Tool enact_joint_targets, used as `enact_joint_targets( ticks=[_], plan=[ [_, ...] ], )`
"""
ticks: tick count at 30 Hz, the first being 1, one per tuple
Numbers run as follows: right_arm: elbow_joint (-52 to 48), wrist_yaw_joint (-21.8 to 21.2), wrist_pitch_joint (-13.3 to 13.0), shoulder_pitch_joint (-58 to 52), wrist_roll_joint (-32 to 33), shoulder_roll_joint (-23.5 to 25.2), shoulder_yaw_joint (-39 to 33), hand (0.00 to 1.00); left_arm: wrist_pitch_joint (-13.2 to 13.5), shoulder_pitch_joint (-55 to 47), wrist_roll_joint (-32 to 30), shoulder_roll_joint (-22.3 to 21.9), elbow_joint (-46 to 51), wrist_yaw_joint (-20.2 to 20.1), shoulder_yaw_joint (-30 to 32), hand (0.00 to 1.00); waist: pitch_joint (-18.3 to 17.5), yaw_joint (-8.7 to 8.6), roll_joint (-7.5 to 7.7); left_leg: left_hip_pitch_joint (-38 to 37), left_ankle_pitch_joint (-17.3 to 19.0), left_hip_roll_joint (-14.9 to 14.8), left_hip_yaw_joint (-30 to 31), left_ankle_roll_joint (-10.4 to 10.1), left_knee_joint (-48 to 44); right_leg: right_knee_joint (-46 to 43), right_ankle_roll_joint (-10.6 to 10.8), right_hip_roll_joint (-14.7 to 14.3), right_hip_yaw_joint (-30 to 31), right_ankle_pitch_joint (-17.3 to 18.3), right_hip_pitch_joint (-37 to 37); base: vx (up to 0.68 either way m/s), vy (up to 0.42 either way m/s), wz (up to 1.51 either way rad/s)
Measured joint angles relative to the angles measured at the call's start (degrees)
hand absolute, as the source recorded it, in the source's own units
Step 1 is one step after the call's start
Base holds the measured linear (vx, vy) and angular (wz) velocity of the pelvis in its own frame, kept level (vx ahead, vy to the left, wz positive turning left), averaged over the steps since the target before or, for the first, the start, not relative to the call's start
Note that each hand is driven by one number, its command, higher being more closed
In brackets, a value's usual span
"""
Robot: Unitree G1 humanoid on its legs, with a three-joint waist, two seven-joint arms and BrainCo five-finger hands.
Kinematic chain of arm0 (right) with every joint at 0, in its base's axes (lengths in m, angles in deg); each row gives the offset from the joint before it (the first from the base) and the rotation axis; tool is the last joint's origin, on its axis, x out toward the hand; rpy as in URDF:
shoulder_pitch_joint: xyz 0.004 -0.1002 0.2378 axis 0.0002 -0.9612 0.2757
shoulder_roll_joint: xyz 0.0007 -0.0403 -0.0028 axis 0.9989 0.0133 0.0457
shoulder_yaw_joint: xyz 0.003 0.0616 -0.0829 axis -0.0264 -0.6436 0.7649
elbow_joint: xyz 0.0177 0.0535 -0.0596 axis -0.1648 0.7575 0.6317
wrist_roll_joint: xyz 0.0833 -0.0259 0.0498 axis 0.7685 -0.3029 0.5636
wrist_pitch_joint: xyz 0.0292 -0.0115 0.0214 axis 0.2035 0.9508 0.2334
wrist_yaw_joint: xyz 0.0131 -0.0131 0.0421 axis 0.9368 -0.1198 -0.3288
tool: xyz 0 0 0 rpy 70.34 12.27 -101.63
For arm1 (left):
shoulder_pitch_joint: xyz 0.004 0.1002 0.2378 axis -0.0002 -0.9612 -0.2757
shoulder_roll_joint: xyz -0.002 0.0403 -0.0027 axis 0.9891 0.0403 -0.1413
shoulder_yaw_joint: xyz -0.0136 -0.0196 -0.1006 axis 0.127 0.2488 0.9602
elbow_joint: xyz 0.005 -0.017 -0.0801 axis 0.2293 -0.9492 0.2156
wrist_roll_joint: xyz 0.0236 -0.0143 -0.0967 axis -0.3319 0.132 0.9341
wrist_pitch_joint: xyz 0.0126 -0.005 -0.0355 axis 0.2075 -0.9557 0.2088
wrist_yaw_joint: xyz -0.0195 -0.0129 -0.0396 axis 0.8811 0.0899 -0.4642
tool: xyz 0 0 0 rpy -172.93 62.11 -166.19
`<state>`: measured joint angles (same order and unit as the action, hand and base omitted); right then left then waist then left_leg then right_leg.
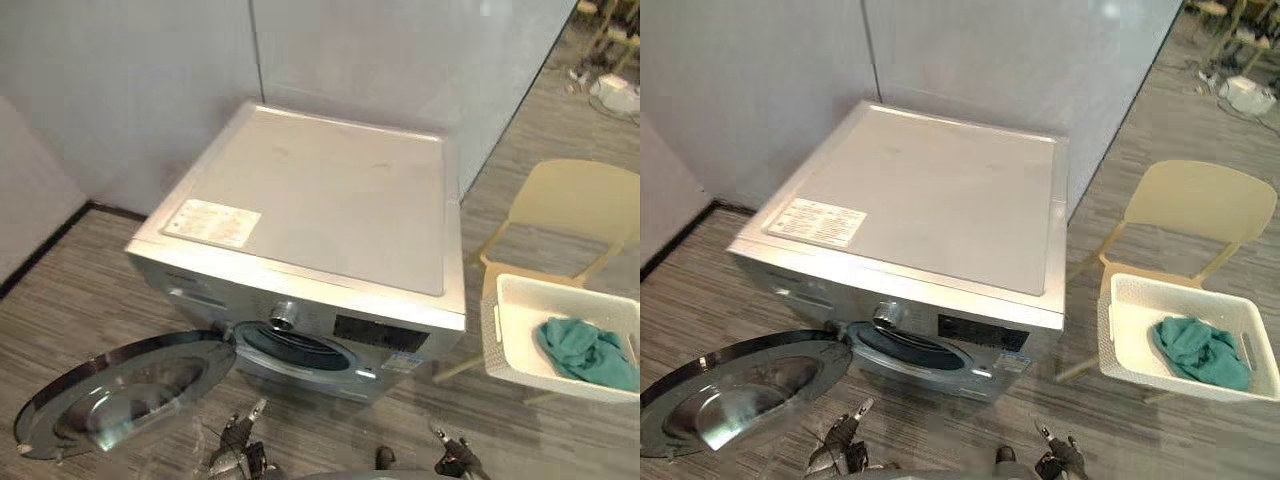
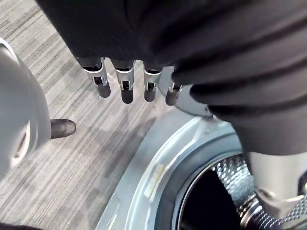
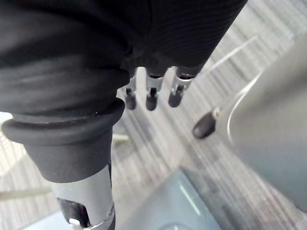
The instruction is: Pick up the laundry basket with both hands and put the clothes into the washing machine.
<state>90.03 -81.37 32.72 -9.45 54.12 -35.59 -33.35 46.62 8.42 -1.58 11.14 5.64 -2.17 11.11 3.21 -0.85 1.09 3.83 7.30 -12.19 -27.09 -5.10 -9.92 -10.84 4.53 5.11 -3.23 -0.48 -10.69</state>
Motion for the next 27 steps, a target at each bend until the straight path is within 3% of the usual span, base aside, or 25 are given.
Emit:
enact_joint_targets(
  ticks=[3,4,5,7,8,9,10,11,12,13,14,15,17,21,22,23,24,26,27],
  plan=[
    [0.26,0.02,0.02,-1.50,-0.03,-0.70,-0.30,0.00,-0.37,1.04,-0.26,-0.45,-0.01,-0.06,0.18,0.00,1.57,-0.32,-1.40,-4.16,-0.12,-2.83,-2.11,0.16,-0.15,-7.04,-0.39,-1.13,-1.87,-0.26,-1.12,0.17,-0.098,-0.47],
    [0.21,0.04,0.04,-1.80,0.15,-1.36,-0.69,0.00,-0.37,1.38,-0.19,-0.72,0.14,-0.03,0.21,0.00,1.92,-0.38,-2.74,-6.05,-0.42,-3.80,-2.15,0.53,-0.26,-10.13,-0.83,-1.33,-2.49,-0.36,-1.25,0.12,-0.155,-0.25],
    [0.25,0.08,0.22,-1.62,-0.03,-1.79,-0.84,0.00,-0.09,1.36,0.01,-1.07,0.27,0.03,0.14,0.00,2.01,-0.50,-3.13,-7.46,-0.63,-4.33,-2.02,0.61,-0.29,-16.04,-4.56,0.56,-4.49,3.57,-2.16,0.11,-0.143,-0.15],
    [0.33,-0.03,0.23,-2.17,-0.05,-1.46,-0.86,0.00,0.04,1.18,0.08,-0.11,0.28,0.07,-0.10,0.00,1.72,-1.24,-2.12,-9.04,-0.62,-3.31,-2.43,0.60,-0.64,-23.03,-3.60,7.56,-6.95,5.83,-3.06,0.11,-0.140,0.15],
    [1.87,-0.03,0.26,-2.01,-0.50,-1.26,-0.55,0.00,0.10,0.36,0.17,1.59,0.15,0.06,-0.51,0.00,0.90,-1.19,-0.03,-9.29,-0.61,-2.19,-2.22,0.59,-2.08,-22.29,-6.49,14.02,-8.34,1.21,-3.02,0.11,-0.191,0.10],
    [2.87,-0.12,0.29,-1.67,-0.49,-1.02,-0.60,0.00,0.18,0.21,0.19,2.83,0.06,0.07,-0.47,0.00,0.84,-0.90,0.82,-9.24,-0.55,-1.67,-1.74,0.50,-3.27,-21.17,-5.98,14.98,-7.99,-0.73,-2.85,0.10,-0.295,-0.18],
    [3.87,-0.15,0.30,-1.47,-0.61,-1.43,-0.59,0.00,0.13,-0.56,0.34,3.74,-1.10,0.09,-0.35,0.00,0.56,-0.65,1.28,-8.26,-1.05,-2.82,-0.76,0.76,-5.30,-19.58,-5.99,13.64,-9.46,-0.24,-1.46,-0.02,-0.314,-0.53],
    [6.02,-0.03,0.23,-0.33,-1.13,-3.20,-0.84,0.00,0.04,-0.80,1.36,3.99,-3.72,0.07,-1.06,0.00,0.48,0.23,0.28,-6.34,0.04,-0.64,3.62,0.53,-2.45,-12.46,-5.18,11.96,-7.78,-1.28,0.27,-0.05,-0.246,-0.65],
    [7.03,0.09,0.32,0.42,-1.13,-4.32,-1.15,0.00,0.05,-1.36,1.79,3.71,-4.02,0.08,-2.10,0.00,0.03,0.26,-0.74,-6.54,-1.54,0.84,5.67,0.78,1.64,-8.39,-3.37,10.95,-6.81,-2.35,1.15,-0.09,-0.089,-0.87],
    [7.82,0.07,1.12,1.25,-1.20,-5.73,-1.32,0.00,0.07,-1.83,2.35,3.61,-4.20,0.08,-2.55,0.00,-0.22,0.54,-2.33,-6.81,-4.74,0.10,3.27,0.01,3.95,-4.70,0.25,10.00,-6.96,-2.07,1.68,0.01,-0.030,-0.80],
    [8.25,-0.23,1.96,2.63,-1.40,-4.79,-0.97,0.00,-0.02,-1.28,2.54,4.99,-4.29,0.31,-2.46,0.00,0.81,0.35,-0.37,-6.92,-4.35,0.48,3.06,-0.88,3.54,-3.11,4.03,10.19,-8.59,0.68,2.14,0.02,-0.100,-0.72],
    [8.68,-0.24,2.42,3.26,-1.83,-4.28,-0.97,0.00,-0.05,-1.03,2.60,6.28,-4.31,0.67,-2.34,0.00,1.52,0.24,0.44,-7.29,-4.01,0.01,2.67,-1.69,2.92,-1.39,5.08,9.75,-9.58,1.63,3.35,0.00,-0.292,-0.46],
    [9.30,-0.19,2.60,3.24,-2.98,-4.04,-0.99,0.00,-0.20,-1.06,2.98,7.74,-4.36,1.53,-1.60,0.00,2.82,-0.04,-0.72,-8.81,-2.14,-6.14,3.32,-4.58,-2.20,4.49,3.51,3.60,-10.96,1.33,10.10,-0.02,-0.270,-0.26],
    [9.16,-0.11,2.05,2.24,-3.23,-5.33,0.52,0.00,-0.38,-2.48,4.98,6.94,-4.25,2.47,-0.43,0.00,3.35,-0.03,-2.15,-10.48,-2.22,-14.15,3.17,-4.45,-12.66,6.15,0.22,-2.70,-9.03,3.00,15.72,-0.01,-0.231,-0.39],
    [8.81,-0.13,1.82,2.29,-3.26,-5.85,1.10,0.00,-0.42,-3.01,5.13,6.03,-4.25,2.43,0.25,0.00,3.37,0.22,-2.62,-9.58,-2.95,-16.17,3.18,-3.04,-16.90,5.95,-0.73,-4.01,-7.44,3.60,15.81,-0.08,-0.198,-0.73],
    [8.70,-0.18,1.37,2.30,-3.33,-6.19,2.00,0.00,-0.55,-3.68,5.13,5.36,-4.30,2.34,0.29,0.00,3.37,0.22,-2.53,-7.73,-4.52,-17.15,3.81,0.57,-21.06,5.80,-1.25,-4.65,-6.56,3.88,15.65,-0.05,-0.178,-0.84],
    [8.71,-0.15,0.89,1.90,-3.62,-6.30,2.59,0.00,-0.32,-4.43,5.77,4.46,-3.88,2.40,0.71,0.00,3.55,0.30,-2.08,-5.47,-6.13,-17.19,5.88,3.56,-25.58,5.56,-2.00,-4.32,-4.53,4.03,15.71,0.01,-0.135,-0.76],
    [8.90,-0.10,0.90,1.94,-4.94,-8.09,2.96,0.00,-0.51,-3.99,5.79,3.97,-4.16,2.23,0.08,0.00,4.76,0.23,-2.77,-2.98,-0.16,-12.40,9.76,2.43,-30.13,4.82,-3.28,-3.98,-2.28,4.41,15.66,0.04,-0.026,-0.61],
    [9.03,-0.11,0.93,1.77,-5.42,-9.18,2.96,0.00,-0.43,-3.98,5.92,3.17,-4.12,2.27,0.07,0.00,5.61,0.29,-4.09,-2.09,4.21,-7.43,11.58,0.75,-30.44,4.59,-3.26,-3.69,-0.32,4.23,15.62,0.01,0.120,-0.77]
  ],
)
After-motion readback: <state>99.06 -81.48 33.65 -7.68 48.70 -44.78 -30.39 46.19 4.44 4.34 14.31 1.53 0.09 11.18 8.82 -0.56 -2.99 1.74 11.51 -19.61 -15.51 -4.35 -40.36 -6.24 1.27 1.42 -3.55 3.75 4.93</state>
